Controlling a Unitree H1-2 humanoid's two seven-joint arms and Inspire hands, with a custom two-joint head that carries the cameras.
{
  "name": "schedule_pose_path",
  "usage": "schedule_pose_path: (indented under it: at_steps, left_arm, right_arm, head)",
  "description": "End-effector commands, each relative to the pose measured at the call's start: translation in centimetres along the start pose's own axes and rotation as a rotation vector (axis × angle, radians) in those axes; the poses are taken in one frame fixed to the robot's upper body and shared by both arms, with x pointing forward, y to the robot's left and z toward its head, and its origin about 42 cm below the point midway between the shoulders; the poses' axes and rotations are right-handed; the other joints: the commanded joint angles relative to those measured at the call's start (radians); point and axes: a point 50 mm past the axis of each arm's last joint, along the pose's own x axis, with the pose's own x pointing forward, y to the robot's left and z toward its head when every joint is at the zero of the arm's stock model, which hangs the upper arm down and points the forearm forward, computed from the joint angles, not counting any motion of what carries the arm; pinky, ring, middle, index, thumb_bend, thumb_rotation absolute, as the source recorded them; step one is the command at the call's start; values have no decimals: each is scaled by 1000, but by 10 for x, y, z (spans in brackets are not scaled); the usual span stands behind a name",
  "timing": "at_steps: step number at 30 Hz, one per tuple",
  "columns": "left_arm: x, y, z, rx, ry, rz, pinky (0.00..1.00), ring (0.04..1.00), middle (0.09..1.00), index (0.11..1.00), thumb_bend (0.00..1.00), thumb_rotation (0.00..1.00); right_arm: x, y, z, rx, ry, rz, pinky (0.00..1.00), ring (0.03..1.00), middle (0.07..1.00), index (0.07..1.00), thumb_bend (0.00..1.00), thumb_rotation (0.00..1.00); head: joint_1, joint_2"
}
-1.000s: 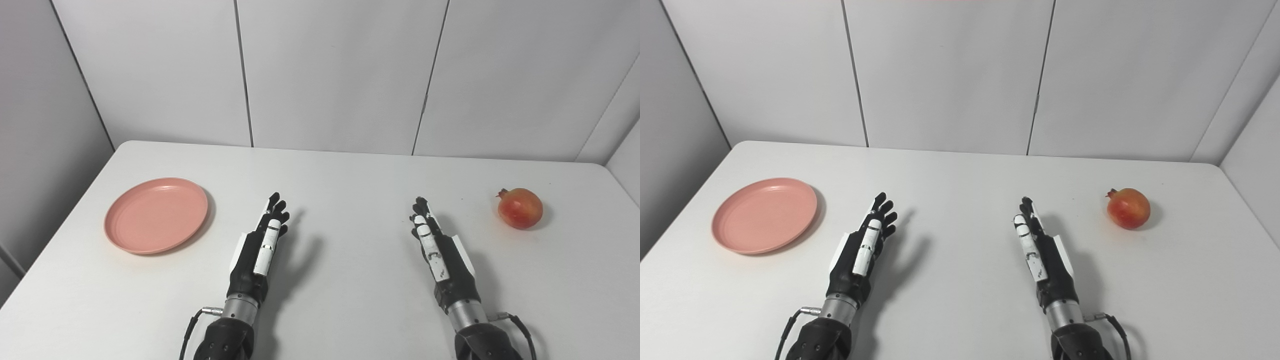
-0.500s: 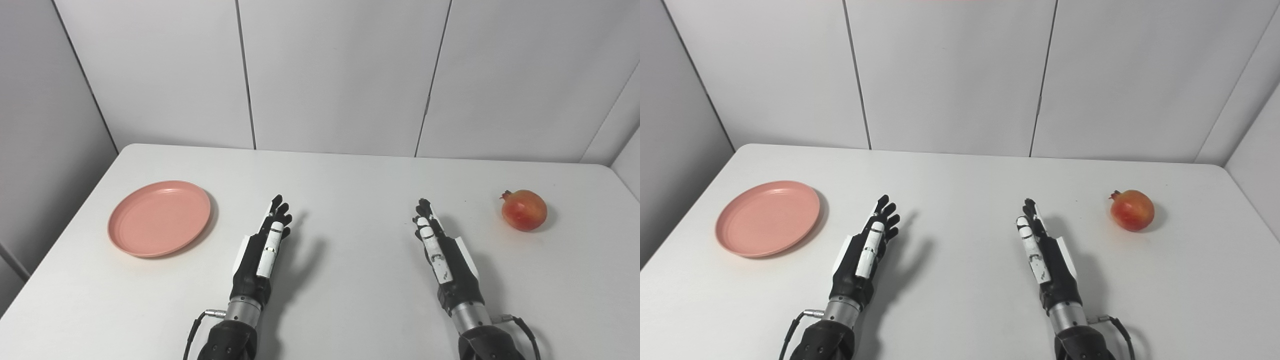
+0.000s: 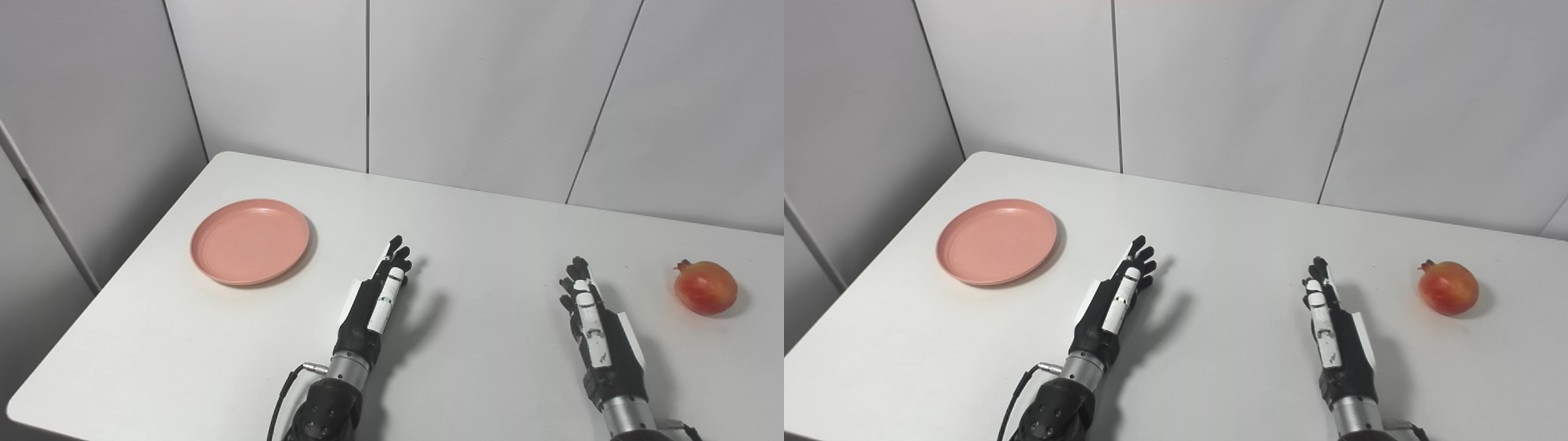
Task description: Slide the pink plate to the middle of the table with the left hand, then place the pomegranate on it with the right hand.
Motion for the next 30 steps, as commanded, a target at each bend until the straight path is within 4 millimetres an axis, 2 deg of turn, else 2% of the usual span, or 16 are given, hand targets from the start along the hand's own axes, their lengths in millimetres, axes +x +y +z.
schedule_pose_path:
  at_steps: [1, 5, 11, 30]
  left_arm:
    - [11, -15, 11, -1, -54, -18, 930, 944, 962, 956, 384, 1000]
    - [11, -23, 8, 1, -33, -13, 935, 946, 960, 953, 376, 1000]
    - [11, -30, 6, 5, -9, -5, 954, 948, 956, 952, 409, 1000]
    - [13, -32, 4, 15, -8, -7, 969, 952, 959, 955, 437, 1000]
  right_arm:
    - [4, -3, 16, -9, -110, 20, 1000, 1000, 1000, 1000, 155, 1000]
    - [2, -10, 14, -22, -116, 34, 1000, 1000, 1000, 1000, 156, 1000]
    - [2, -13, 12, 11, -123, 34, 1000, 1000, 1000, 1000, 134, 1000]
    - [1, -12, 12, 12, -116, 26, 1000, 1000, 1000, 1000, 85, 1000]
  head:
    - [18, -12]
    - [58, -36]
    - [98, -52]
    - [100, -70]
